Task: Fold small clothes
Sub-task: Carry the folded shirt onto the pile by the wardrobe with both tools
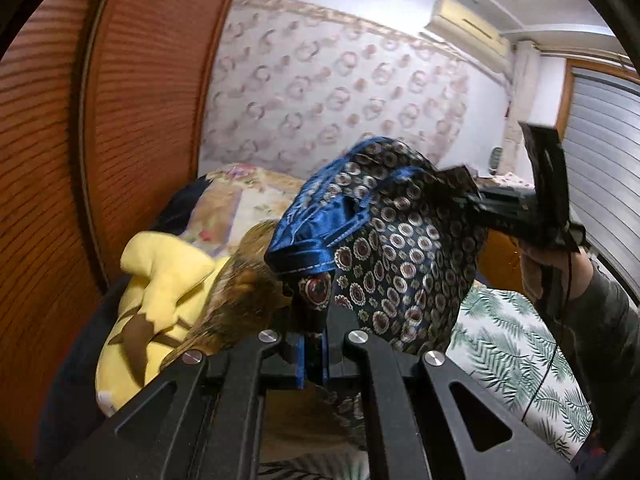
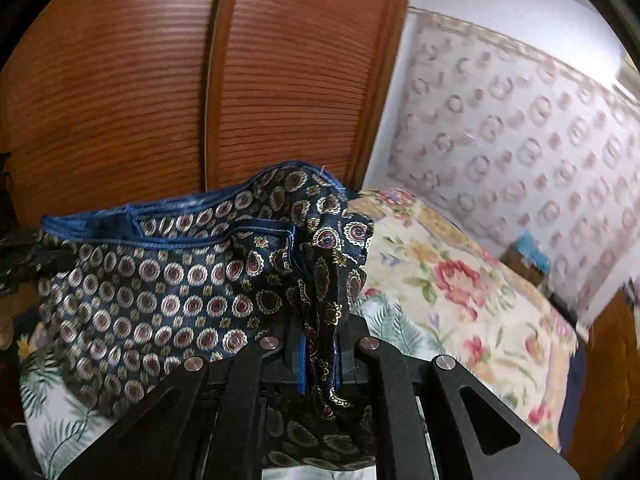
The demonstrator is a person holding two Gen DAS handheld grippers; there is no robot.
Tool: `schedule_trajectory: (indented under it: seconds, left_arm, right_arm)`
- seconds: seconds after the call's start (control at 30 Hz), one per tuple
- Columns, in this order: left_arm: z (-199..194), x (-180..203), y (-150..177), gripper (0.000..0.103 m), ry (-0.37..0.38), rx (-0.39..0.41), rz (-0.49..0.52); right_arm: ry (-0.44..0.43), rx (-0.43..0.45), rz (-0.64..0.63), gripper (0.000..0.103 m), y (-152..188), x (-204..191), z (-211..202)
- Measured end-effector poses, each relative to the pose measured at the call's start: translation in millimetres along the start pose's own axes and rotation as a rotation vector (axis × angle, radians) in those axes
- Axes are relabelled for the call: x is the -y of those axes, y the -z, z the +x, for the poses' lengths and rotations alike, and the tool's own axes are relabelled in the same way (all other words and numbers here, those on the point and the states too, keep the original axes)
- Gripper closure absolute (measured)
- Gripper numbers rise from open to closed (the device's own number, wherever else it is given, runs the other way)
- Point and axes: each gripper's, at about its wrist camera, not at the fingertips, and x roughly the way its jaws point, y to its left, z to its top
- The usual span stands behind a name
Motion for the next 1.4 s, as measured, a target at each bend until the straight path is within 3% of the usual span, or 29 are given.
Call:
schedule_trajectory:
  seconds: [0.27,0.53,0.63,0.67,0.7,0.8,0.93,1.07,1.2,1.4]
  left_arm:
    - [8.2,-34.5,19.3,0.097,-0.049,-0.007,-0.060]
    - [4.5,-39.3,30.8,0.095,-0.103,-0.020,-0.062]
    - [5.2,-36.8,31.5,0.083,-0.136,-0.021,-0.033]
    - [4.5,-35.0,30.8,0.073,-0.145,-0.020,-0.021]
    - [4.4,-34.9,30.4,0.056,-0.153,-0.016,-0.013]
    - [-0.2,-32.3,29.0,0.025,-0.136,0.012,0.006]
    - [-2.2,-28.3,26.7,0.017,-0.146,0.024,0.039]
    - [3.8,-25.5,25.8,0.015,-0.151,0.010,0.055]
    - [9.8,-29.5,26.4,0.014,-0.181,-0.011,0.047]
    - [10.0,-30.7,26.6,0.013,-0.186,-0.024,0.052]
  right_arm:
    - [-0.030,-0.036,-0.132,0.094,-28.5,-19.3,61.1]
    - [-0.076,-0.088,-0.056,0.091,-29.2,-7.0,100.8]
    - [-0.059,-0.093,-0.019,0.082,-33.1,-7.3,106.4]
    - [-0.051,-0.086,-0.012,0.080,-32.7,-3.9,106.3]
    - [-0.043,-0.076,-0.001,0.075,-33.2,-0.5,106.1]
    - [0.002,-0.039,0.032,0.060,-36.6,3.6,104.6]
    - [0.053,0.021,0.038,0.050,-34.6,5.2,86.1]
    - [0.004,0.033,0.044,0.050,-21.4,0.6,67.6]
    - [-0.075,-0.004,0.076,0.050,-3.9,0.5,63.9]
    - [-0.131,-0.079,0.128,0.050,0.9,9.1,100.7]
